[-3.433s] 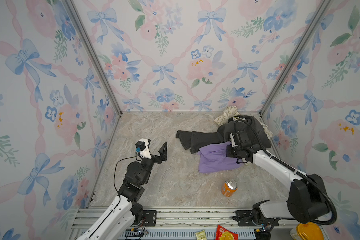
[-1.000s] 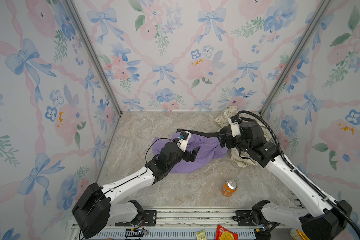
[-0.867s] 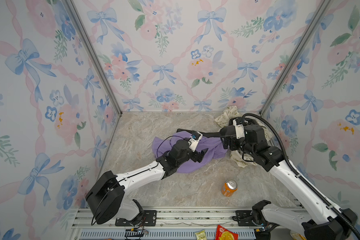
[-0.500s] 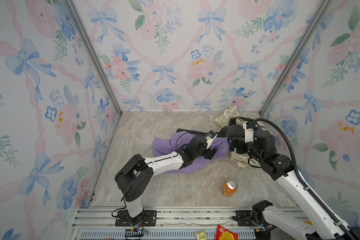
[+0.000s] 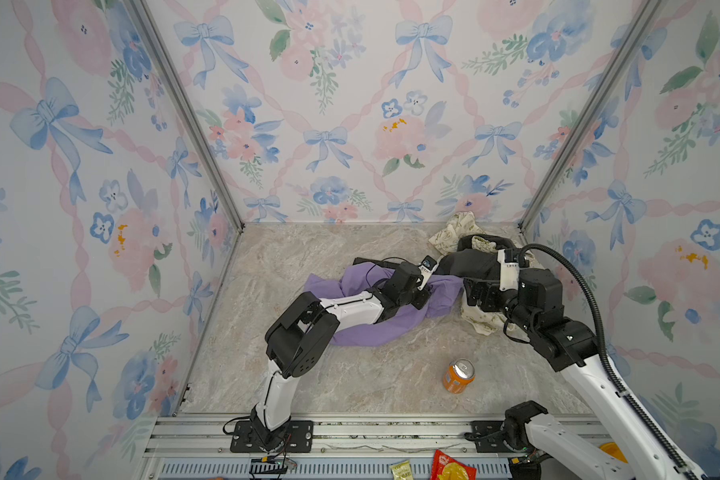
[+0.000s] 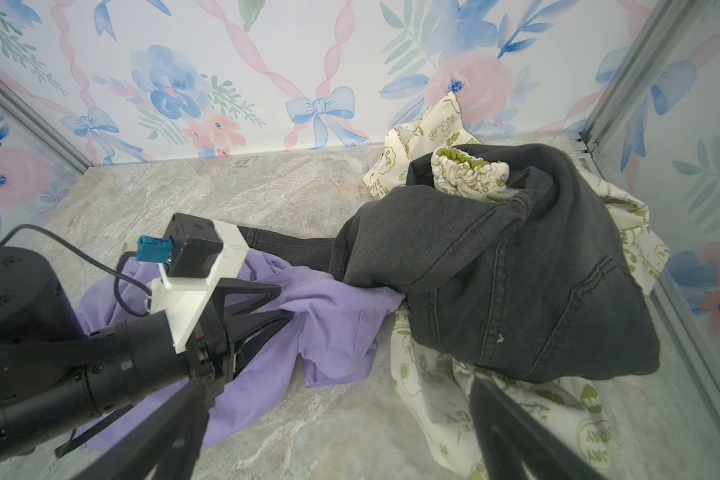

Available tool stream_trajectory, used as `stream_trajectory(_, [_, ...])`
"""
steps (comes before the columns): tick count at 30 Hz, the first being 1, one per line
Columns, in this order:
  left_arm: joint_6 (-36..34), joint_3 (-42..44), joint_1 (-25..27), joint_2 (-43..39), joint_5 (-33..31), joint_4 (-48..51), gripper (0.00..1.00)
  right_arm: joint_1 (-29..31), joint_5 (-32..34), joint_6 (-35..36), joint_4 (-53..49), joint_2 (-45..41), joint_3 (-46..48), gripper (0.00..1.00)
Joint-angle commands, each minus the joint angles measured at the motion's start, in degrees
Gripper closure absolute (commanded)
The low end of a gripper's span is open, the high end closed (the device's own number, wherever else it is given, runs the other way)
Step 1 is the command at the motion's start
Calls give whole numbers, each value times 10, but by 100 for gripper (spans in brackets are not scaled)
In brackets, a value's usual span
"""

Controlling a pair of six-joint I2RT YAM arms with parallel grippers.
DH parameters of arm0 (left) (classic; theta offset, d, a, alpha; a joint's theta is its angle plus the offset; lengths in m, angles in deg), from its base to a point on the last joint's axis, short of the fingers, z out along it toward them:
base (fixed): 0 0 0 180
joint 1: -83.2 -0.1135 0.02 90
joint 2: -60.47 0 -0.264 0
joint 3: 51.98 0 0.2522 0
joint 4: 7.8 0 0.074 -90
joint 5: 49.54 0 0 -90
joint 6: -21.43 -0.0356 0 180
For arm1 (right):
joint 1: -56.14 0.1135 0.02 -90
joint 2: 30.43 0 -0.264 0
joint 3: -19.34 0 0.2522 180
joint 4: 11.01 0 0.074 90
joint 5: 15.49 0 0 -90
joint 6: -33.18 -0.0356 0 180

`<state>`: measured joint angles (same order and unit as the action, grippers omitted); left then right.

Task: Pick out a specific cloth from the pile
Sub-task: 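Grasp the lavender shirt with the left gripper while the right gripper releases it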

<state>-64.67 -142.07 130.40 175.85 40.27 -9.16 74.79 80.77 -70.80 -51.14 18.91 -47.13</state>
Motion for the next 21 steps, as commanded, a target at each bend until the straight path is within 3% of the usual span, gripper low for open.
stream_trajectory(1, [5,1,-2,-18,20,1,86,-10,-2,2,1,-7,15,0])
stream_trajectory(4, [9,18,-2,-50,24,-18,100,-15,-6,4,3,-5,16,0])
stream_trajectory(21, [6,122,-11,-302,-23,-51,100,-30,-37,4,16,-8,29,2])
